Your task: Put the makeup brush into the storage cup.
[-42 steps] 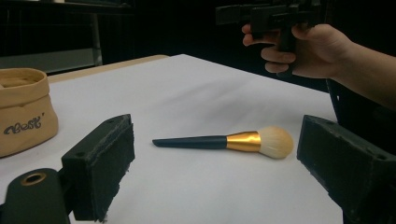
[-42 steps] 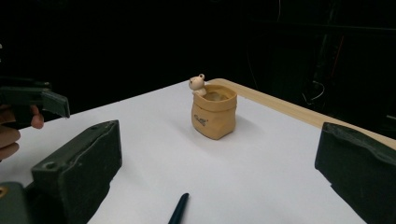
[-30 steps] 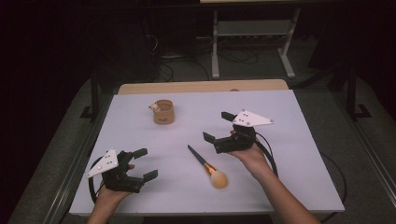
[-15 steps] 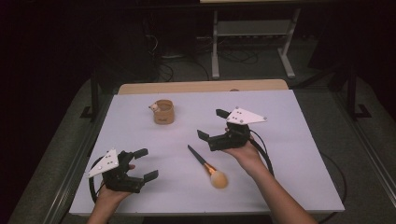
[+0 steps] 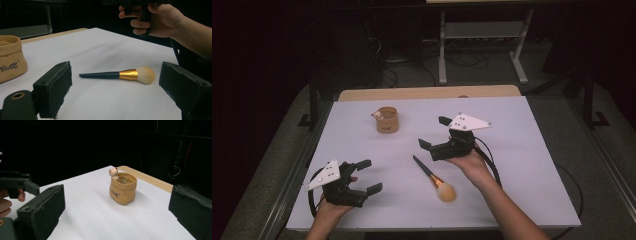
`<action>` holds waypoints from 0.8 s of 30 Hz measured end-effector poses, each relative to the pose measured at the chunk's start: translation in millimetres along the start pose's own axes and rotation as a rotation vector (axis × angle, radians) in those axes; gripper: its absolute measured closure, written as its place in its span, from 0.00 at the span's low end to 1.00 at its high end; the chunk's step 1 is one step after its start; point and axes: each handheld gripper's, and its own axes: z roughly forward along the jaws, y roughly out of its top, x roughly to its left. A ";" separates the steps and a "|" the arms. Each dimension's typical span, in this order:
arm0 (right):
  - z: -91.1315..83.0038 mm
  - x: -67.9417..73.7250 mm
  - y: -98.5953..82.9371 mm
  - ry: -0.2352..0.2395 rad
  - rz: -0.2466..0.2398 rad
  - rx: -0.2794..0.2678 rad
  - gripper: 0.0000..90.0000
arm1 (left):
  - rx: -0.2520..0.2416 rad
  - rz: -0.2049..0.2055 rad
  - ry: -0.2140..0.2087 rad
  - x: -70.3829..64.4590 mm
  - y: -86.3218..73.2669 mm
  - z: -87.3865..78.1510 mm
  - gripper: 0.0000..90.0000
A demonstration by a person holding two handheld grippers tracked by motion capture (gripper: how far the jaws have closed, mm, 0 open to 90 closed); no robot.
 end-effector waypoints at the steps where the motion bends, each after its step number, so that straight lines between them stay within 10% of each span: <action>1: 2.3 1.4 1.6 0.001 -0.004 0.013 0.00 | 0.001 0.001 0.000 -0.1 0.0 -0.3 0.12; 24: 16.1 18.6 5.1 -0.004 -0.023 0.321 0.00 | -0.005 -0.009 0.003 0.2 -0.4 -1.9 0.12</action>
